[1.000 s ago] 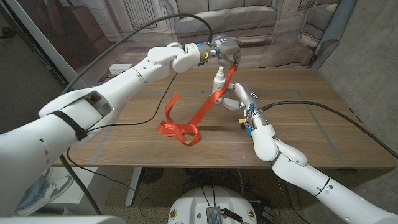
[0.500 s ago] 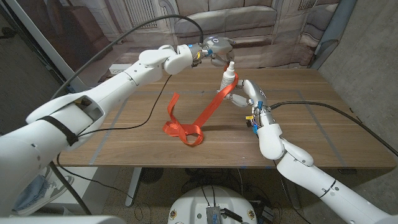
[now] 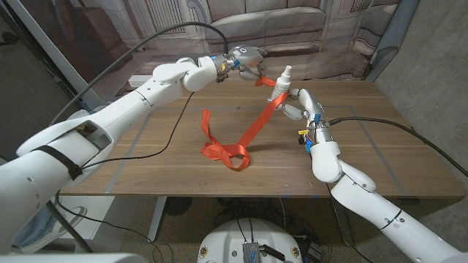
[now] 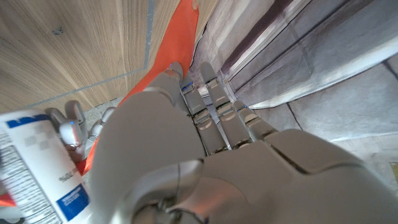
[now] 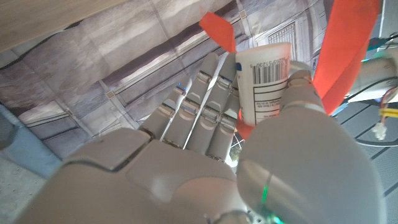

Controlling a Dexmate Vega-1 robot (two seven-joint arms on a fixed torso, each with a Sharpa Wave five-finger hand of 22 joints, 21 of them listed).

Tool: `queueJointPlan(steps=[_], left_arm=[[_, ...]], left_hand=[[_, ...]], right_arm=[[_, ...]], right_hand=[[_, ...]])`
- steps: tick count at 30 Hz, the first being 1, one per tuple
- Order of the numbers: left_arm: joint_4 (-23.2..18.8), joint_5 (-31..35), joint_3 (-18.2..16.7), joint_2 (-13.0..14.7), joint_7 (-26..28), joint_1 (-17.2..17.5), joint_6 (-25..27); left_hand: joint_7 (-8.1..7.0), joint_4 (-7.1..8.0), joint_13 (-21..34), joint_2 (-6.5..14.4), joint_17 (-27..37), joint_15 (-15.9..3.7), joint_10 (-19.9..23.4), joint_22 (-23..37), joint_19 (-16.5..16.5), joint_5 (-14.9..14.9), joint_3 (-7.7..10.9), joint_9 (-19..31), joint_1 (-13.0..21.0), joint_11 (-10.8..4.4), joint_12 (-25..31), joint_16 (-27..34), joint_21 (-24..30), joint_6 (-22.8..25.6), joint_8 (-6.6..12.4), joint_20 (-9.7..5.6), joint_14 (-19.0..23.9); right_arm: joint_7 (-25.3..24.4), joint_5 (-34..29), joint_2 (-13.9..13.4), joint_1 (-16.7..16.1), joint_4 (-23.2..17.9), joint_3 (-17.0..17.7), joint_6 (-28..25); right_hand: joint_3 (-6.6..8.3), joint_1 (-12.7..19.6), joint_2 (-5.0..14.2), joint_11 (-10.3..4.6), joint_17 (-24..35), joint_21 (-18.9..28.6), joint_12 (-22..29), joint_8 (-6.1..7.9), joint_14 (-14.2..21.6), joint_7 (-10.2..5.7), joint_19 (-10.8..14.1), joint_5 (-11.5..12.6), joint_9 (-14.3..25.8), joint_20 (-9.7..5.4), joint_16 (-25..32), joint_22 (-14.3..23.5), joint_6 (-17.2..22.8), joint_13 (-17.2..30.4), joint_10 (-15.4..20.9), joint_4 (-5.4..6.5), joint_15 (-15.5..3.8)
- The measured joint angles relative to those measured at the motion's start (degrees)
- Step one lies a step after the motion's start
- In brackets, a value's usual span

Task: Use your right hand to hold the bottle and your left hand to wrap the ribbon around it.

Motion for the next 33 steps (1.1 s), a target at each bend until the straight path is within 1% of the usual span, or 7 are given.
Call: queueJointPlan(steps=[10,21,22,23,26,33], left_arm=[[-1.4,-0.9,-1.7,1.7,-0.2,1.9,0.6],[-6.6,-2.4,-5.9,5.8,0.4,5.9,2.1],[-6.6,-2.5,-5.9,5.8,0.4,5.9,2.2],[-7.8,-2.6,-6.8,6.6,0.5,6.7,2.2],[-9.5,-3.1,-8.1,7.8,0.5,7.9,2.4],[-12.9,-4.6,-10.8,10.0,0.5,10.2,2.0]], left_hand=[[0.09,-0.06,0.0,0.0,0.3,0.0,0.0,0.0,0.0,0.0,0.06,0.3,0.0,0.0,0.0,0.0,0.0,-0.1,0.22,0.0,0.0],[0.09,-0.22,0.6,0.0,0.3,0.0,0.0,0.0,0.0,0.1,0.22,0.2,0.0,0.0,-0.1,0.0,0.0,-0.1,0.42,0.0,0.0],[0.09,-0.29,0.6,0.0,0.3,0.0,0.0,0.0,0.0,0.1,0.29,0.2,0.0,0.0,-0.2,0.0,0.0,-0.1,0.42,0.0,0.0],[0.09,-0.29,0.7,0.0,0.3,0.0,0.0,0.0,0.0,0.1,0.29,0.2,0.0,0.0,-0.2,0.0,0.0,-0.1,0.42,0.0,0.0],[0.09,-0.29,0.8,0.0,0.5,0.0,0.0,0.0,0.0,0.1,0.29,0.2,0.0,0.0,-0.1,0.0,0.0,-0.1,0.43,0.0,0.0],[0.1,-0.28,0.8,0.0,0.5,0.0,0.0,0.0,0.0,0.0,0.29,0.2,0.0,0.0,0.0,0.0,0.0,-0.1,0.43,0.0,0.0]], right_arm=[[-0.7,2.0,0.4,0.1,1.5,1.6,-1.6],[-1.0,4.4,1.0,2.4,5.5,1.9,-4.4],[-1.1,4.7,1.2,2.8,6.0,1.9,-4.6],[-1.1,4.8,1.2,3.0,6.3,1.8,-4.7],[-1.2,5.4,1.5,3.9,8.0,1.4,-5.2],[-1.5,7.1,2.2,6.1,11.3,0.5,-6.6]], right_hand=[[0.0,0.0,0.0,0.02,-0.2,0.0,0.0,-0.09,0.3,-0.01,0.0,0.0,0.0,0.0,0.0,0.0,0.0,-0.1,0.0,0.0,-0.29],[-0.01,0.0,0.0,0.09,-0.2,0.0,0.0,-0.19,0.6,-0.01,0.0,0.0,0.0,0.0,0.0,0.0,0.0,-0.2,0.1,0.01,-0.41],[-0.01,0.0,0.0,0.09,-0.2,0.0,0.0,-0.16,0.7,-0.01,0.0,0.0,0.0,0.0,0.0,0.0,0.0,-0.3,0.1,0.02,-0.5],[-0.02,0.0,0.0,0.09,-0.2,0.0,0.0,-0.1,0.7,-0.01,0.0,0.0,0.0,0.0,0.0,0.0,0.0,-0.3,0.1,0.02,-0.51],[-0.02,0.0,0.0,0.1,-0.2,0.0,0.0,0.07,0.8,-0.02,0.0,0.0,0.0,0.0,0.0,0.0,0.0,-0.3,0.1,0.02,-0.52],[-0.02,0.0,0.0,0.1,-0.2,0.0,0.0,0.08,1.0,0.0,0.0,-0.1,0.0,0.0,0.0,0.0,0.0,-0.3,0.1,0.02,-0.34]])
